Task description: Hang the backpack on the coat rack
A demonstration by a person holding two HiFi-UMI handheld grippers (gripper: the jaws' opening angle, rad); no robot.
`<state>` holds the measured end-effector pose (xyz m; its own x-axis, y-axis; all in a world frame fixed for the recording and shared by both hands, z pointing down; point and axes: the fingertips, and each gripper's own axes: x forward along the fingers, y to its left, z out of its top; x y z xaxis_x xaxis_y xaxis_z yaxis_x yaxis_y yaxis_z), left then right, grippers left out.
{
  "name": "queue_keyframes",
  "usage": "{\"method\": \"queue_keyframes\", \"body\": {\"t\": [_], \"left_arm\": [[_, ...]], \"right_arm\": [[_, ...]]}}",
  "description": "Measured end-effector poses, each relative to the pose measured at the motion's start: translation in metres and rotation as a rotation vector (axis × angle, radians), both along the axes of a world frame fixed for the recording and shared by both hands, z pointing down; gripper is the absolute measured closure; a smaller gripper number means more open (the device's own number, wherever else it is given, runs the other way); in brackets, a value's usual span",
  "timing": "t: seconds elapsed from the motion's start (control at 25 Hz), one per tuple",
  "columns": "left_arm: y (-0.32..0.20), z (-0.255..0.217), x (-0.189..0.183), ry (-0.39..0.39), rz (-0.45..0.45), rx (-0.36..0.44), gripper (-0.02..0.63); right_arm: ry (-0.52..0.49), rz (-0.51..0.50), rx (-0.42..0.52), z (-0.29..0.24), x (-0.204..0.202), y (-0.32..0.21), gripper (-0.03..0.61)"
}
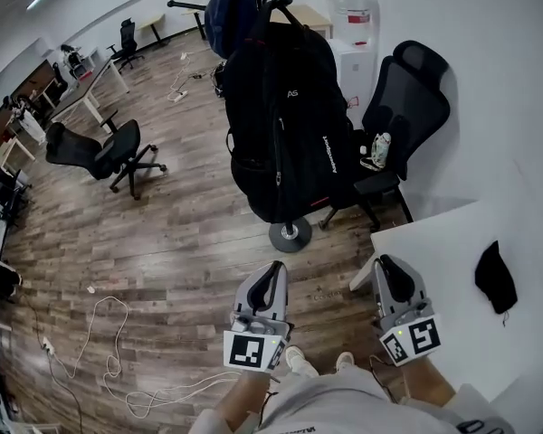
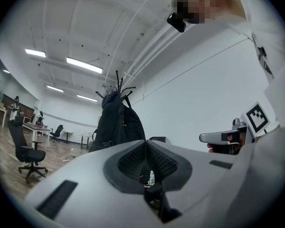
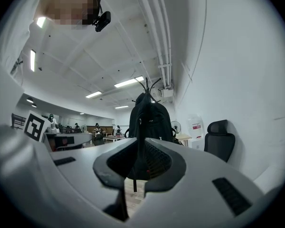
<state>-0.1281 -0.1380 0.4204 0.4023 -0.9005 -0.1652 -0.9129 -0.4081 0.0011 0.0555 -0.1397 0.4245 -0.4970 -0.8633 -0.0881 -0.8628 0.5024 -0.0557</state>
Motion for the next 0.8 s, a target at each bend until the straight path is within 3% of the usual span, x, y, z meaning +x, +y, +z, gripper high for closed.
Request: {"method": "queue_keyframes", "body": {"t": [0.4, 0.8], "left_arm": [[0.048, 0.018, 0.062, -0.023, -0.119, -0.065, 0.597], [0.062, 0.012, 0.087, -0.073, -0.096, -0.052, 0.597]], "right_arm": [[-0.029, -0.074, -0.082, 0.032, 0.081, 0.034, 0.526], [-0.044, -0.055, -0.063, 0.026, 0.100, 0.051, 0.526]]}}
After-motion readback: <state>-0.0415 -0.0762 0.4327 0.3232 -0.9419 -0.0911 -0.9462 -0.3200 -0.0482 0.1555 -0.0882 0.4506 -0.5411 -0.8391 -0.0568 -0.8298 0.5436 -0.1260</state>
